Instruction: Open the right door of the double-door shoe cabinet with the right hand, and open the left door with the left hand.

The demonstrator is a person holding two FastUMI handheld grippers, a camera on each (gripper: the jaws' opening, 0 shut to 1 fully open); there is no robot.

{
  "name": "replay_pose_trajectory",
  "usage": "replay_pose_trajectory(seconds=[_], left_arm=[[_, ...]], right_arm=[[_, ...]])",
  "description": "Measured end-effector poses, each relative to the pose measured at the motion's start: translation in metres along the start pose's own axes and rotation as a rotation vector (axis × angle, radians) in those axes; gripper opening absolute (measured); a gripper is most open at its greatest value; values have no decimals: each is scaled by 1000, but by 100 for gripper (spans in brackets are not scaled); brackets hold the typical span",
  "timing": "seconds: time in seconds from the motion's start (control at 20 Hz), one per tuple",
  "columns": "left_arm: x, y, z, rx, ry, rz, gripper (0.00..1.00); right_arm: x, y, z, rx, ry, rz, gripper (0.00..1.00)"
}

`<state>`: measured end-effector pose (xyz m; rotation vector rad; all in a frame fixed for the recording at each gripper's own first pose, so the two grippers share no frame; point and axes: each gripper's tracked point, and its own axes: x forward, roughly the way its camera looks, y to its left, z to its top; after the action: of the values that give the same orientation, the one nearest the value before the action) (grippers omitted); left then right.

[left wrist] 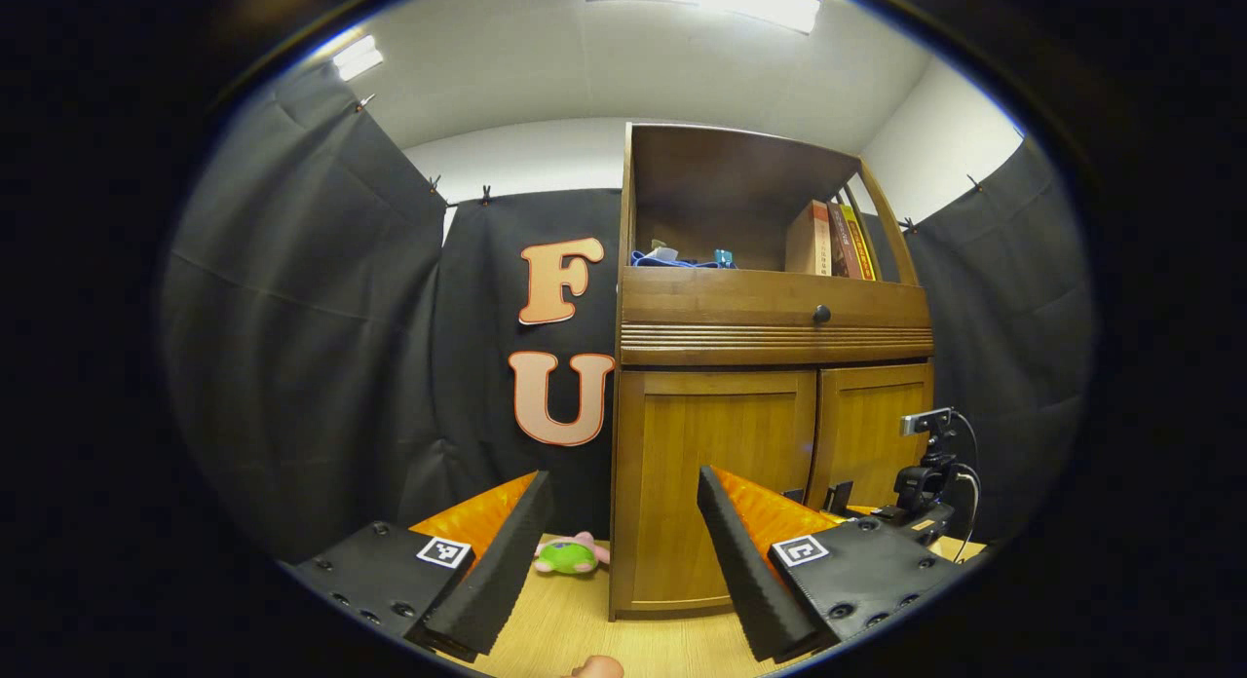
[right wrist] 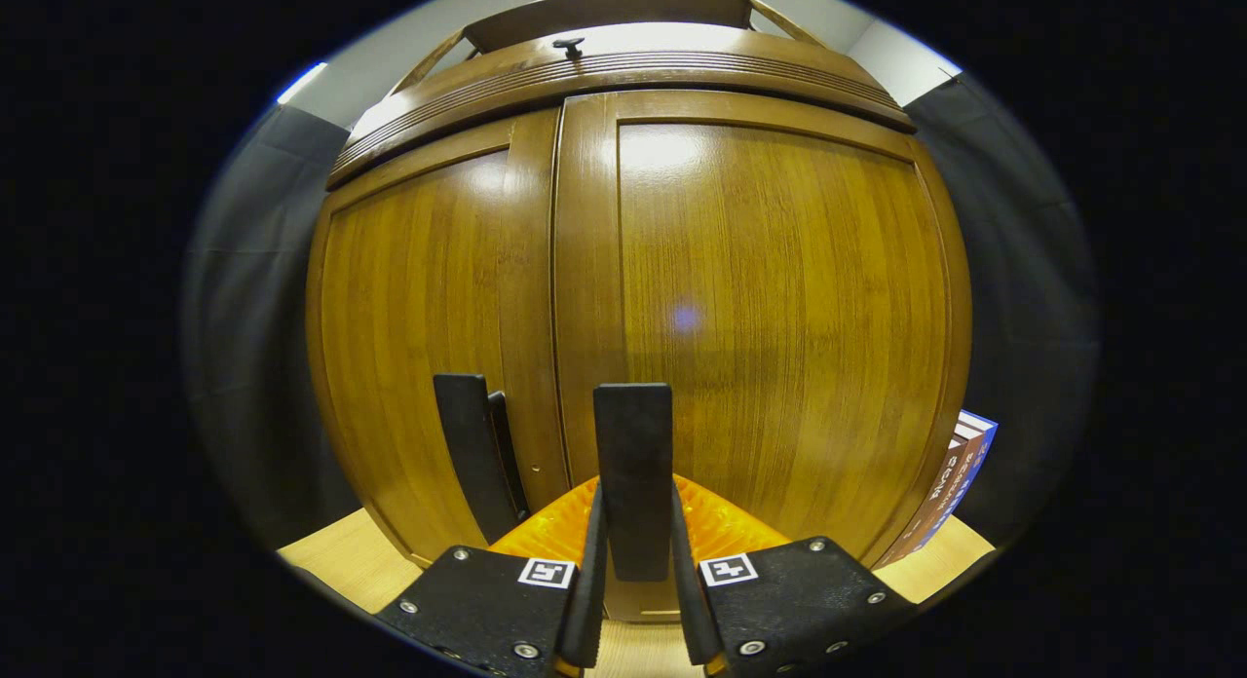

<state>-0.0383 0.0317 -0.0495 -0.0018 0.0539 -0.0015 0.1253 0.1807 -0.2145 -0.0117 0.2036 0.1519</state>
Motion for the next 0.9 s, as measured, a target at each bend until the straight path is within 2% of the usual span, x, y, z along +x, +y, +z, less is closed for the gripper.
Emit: replay_pose_trajectory(seconds=[0.1,0.15,0.2,0.25,0.3,0.35,0.4,0.9], left_arm=[[0,-3,-1,5,3,-3,96],[-1,-4,-2,6,4,-6,96],[-1,-6,-2,7,4,-11,96],[-2,-8,-1,7,4,-17,96],[-2,-10,-1,8,4,-22,96],[-2,-10,-1,10,3,-24,96],[-2,-10,0,10,0,-24,96],[-5,-14,-2,0,4,-35,96]], right_arm=[[-7,0,-1,3,0,15,32],[-11,0,0,0,-1,23,22],[-16,-1,-1,-2,-3,30,31],[-23,-1,-1,1,-7,38,31],[-29,-2,-1,1,-11,50,39],[-35,-3,-2,0,-12,61,21],[-41,-4,-2,-2,-12,68,30],[-85,-18,-2,-3,-25,101,29]])
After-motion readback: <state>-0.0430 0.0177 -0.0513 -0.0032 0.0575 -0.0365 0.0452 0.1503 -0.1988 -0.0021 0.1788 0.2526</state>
